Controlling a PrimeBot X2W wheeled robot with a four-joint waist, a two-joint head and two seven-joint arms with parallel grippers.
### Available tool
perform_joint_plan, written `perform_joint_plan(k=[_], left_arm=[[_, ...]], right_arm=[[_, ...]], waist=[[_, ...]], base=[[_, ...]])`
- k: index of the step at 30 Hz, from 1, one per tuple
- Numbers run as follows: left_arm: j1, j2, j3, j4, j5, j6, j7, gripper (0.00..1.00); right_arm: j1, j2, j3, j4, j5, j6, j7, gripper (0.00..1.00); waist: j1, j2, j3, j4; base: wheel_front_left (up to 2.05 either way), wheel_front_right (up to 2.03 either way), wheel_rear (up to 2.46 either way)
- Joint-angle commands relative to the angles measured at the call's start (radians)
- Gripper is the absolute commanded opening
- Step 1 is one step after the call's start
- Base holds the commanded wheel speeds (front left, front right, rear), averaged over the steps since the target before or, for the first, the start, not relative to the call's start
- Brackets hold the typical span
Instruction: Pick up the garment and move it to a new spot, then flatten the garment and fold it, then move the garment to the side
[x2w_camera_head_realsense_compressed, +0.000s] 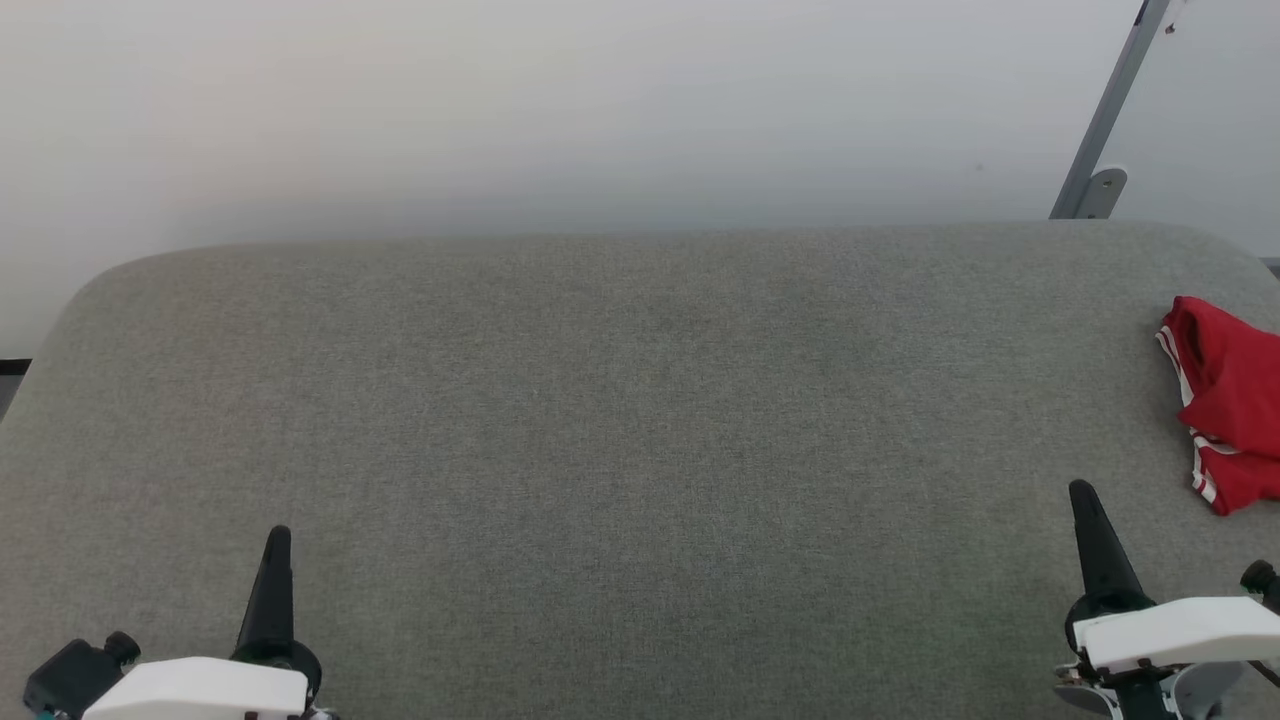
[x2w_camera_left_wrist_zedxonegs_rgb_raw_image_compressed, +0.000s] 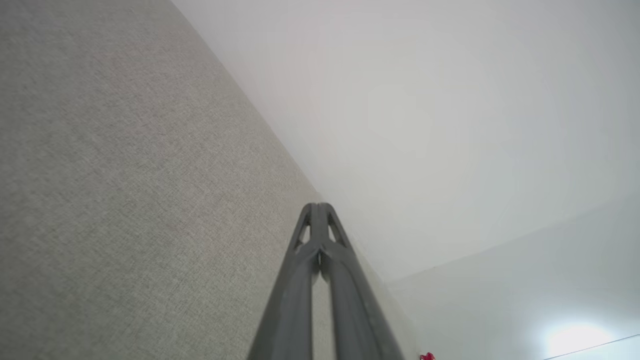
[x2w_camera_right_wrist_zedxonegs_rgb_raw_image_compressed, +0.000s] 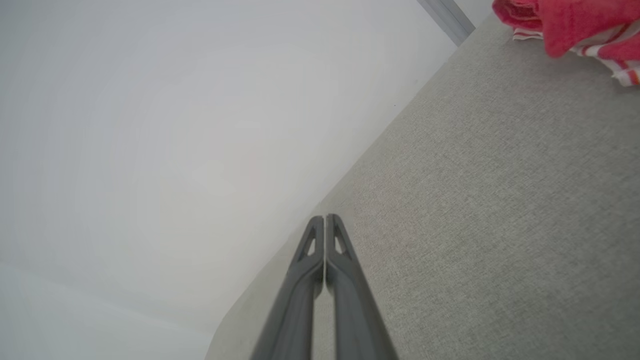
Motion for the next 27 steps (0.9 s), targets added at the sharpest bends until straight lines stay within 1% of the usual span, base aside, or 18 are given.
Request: perform_joint_plan(k=[1, 13, 27], left_arm=[[-0.026, 0.001, 0.005, -0.005, -0.033, -0.002, 0.008, 0.0], [-0.054, -0.008, 0.008, 0.007, -0.142, -0.003, 0.042, 0.0], [-0.078, -0.017, 0.012, 0.02, -0.244, -0.004, 0.075, 0.0]], right_arm=[[-0.024, 0.001, -0.006, -0.008, 0.033, 0.0, 0.01, 0.0], [-0.04, 0.014, -0.013, -0.003, 0.148, 0.0, 0.042, 0.0], [-0.056, 0.027, -0.02, 0.003, 0.26, 0.0, 0.075, 0.0]], waist=[[0.0, 0.0, 0.001, 0.0], [0.0, 0.0, 0.004, 0.0], [0.0, 0.0, 0.008, 0.001]], base=[[0.0, 0.0, 0.0], [0.0, 0.0, 0.0], [0.0, 0.0, 0.0]])
